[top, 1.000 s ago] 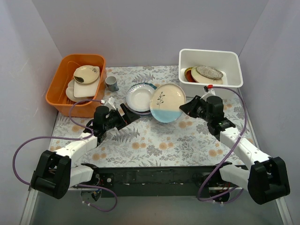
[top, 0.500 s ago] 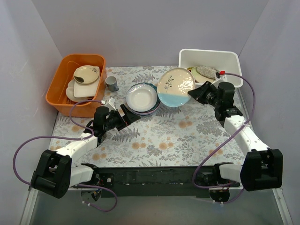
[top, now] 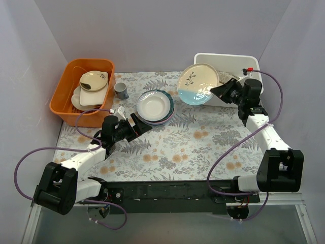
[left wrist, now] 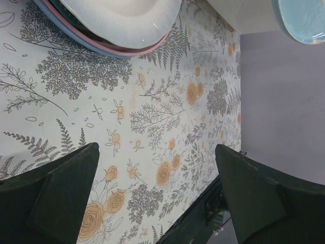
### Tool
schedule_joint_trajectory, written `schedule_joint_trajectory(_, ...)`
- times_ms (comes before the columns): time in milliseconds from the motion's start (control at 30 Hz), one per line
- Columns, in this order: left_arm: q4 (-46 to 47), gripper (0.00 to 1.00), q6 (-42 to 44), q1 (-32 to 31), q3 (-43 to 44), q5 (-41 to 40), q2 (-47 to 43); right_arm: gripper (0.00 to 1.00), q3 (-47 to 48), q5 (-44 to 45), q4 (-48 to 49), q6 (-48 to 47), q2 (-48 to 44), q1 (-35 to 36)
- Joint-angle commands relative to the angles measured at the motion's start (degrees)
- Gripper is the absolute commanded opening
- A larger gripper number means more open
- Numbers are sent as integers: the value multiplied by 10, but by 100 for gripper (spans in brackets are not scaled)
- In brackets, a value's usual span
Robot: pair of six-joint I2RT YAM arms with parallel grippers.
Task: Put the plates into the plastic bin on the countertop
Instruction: Place the plate in the plastic bin.
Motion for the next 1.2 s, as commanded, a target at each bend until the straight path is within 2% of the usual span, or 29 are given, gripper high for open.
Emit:
schedule_joint_trajectory(0,-1,98,7,4,-5,11,1,1,63,-34,112,32,4,-17)
schedule_joint_trajectory(33,-2,98,6,4,-3,11,2,1,66,-38,115,35,9,-39)
schedule_joint_trajectory(400,1,98,15,3,6,17,27,1,87,-64,151,68,70,-94)
schedule_joint_trajectory(833,12,98,12,4,-5,21,32,1,110,-104,212,133,125,-140)
schedule_joint_trajectory(1167,22,98,6,3,-24,21,32,1,137,-105,210,139,151,-167)
